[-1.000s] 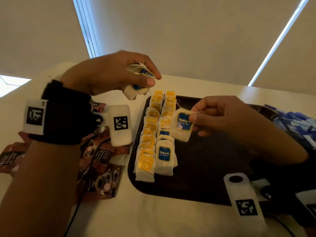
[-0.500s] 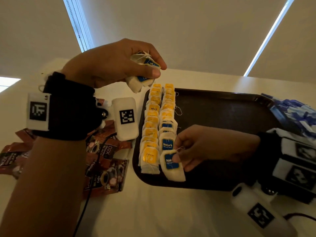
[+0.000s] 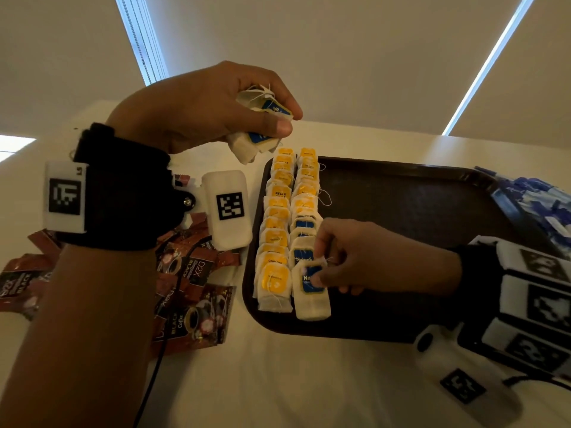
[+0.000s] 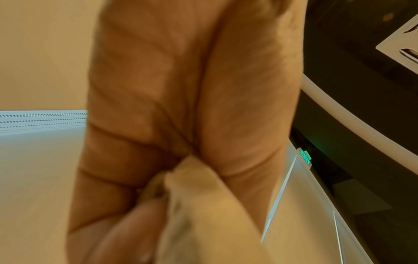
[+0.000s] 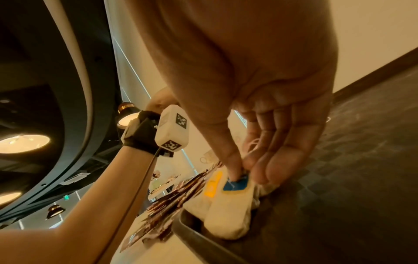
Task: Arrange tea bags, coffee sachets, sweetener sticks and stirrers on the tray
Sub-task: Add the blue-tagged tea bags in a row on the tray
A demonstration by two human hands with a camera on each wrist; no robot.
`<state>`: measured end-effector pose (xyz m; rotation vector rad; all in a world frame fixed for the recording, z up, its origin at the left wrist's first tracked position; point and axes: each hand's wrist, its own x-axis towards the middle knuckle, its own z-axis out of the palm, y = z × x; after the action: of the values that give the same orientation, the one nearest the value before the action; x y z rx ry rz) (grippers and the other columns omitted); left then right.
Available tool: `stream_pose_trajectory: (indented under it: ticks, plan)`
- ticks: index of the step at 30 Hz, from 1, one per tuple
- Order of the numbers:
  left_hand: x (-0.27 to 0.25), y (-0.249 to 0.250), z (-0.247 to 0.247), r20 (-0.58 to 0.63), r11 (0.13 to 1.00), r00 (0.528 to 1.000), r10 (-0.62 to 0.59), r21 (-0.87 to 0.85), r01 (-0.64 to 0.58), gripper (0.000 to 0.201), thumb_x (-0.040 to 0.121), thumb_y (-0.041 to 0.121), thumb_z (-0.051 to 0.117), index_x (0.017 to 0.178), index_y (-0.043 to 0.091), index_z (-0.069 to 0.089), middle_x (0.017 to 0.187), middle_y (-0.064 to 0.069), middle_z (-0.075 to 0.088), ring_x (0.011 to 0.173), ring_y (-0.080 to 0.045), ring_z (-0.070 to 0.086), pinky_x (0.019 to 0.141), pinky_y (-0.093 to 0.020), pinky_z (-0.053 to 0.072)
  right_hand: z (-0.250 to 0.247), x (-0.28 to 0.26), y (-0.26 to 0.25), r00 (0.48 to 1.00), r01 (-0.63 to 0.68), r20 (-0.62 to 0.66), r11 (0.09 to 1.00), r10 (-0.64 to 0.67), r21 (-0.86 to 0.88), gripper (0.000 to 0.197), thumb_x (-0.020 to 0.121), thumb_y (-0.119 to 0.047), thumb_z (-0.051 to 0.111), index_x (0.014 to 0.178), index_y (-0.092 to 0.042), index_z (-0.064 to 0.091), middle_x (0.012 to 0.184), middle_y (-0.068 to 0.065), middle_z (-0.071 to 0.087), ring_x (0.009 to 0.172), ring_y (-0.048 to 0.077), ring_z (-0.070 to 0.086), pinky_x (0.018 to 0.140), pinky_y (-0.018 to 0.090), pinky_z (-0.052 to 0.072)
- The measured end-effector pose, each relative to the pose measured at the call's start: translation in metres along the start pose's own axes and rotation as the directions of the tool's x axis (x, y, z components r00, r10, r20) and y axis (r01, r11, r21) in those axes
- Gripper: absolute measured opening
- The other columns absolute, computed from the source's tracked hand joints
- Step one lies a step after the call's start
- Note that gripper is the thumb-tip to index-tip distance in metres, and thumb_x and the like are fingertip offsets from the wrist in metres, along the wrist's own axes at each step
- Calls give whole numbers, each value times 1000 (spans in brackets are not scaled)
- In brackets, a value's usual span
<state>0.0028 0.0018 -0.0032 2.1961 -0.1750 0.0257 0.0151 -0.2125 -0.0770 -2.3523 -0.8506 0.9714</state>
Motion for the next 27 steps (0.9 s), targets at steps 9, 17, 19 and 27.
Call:
stream_pose_trajectory:
  ticks: [9, 17, 19, 27]
  plan:
    - [3, -3, 0, 4, 999, 1000, -22, -28, 22, 29, 80, 22, 66, 109, 18, 65, 76, 19, 66, 70, 1, 63, 53, -14, 49, 6, -10, -6, 979, 200, 29, 917, -202, -345, 22, 79, -37, 70, 79, -32, 49, 73, -15, 48, 63, -4, 49, 55, 11, 38]
    - [4, -6, 1, 20, 999, 1000, -11, -44, 12, 32, 76, 26, 67, 107, 17, 66, 79, 16, 66, 71, -1, 63, 54, -16, 51, 12, 4, -5, 968, 240, 31, 894, -247, -377, 25, 81, -35, 69, 99, -20, 58, 71, -15, 45, 61, 1, 45, 56, 7, 39]
    - [5, -7, 1, 24, 999, 1000, -11, -38, 12, 32, 77, 26, 66, 107, 17, 66, 76, 18, 66, 71, 0, 63, 53, -15, 50, 11, 5, -5, 967, 246, 32, 902, -252, -355, 26, 82, -33, 69, 101, -18, 60, 71, -15, 46, 60, 1, 45, 57, 3, 39]
    - [9, -8, 6, 35, 1000, 999, -14, -27, 15, 27, 81, 23, 67, 107, 17, 66, 76, 16, 66, 71, 0, 63, 54, -14, 48, 11, 6, -4, 970, 235, 24, 903, -243, -360, 27, 84, -33, 67, 103, -16, 60, 73, -14, 46, 61, 1, 45, 56, 8, 39]
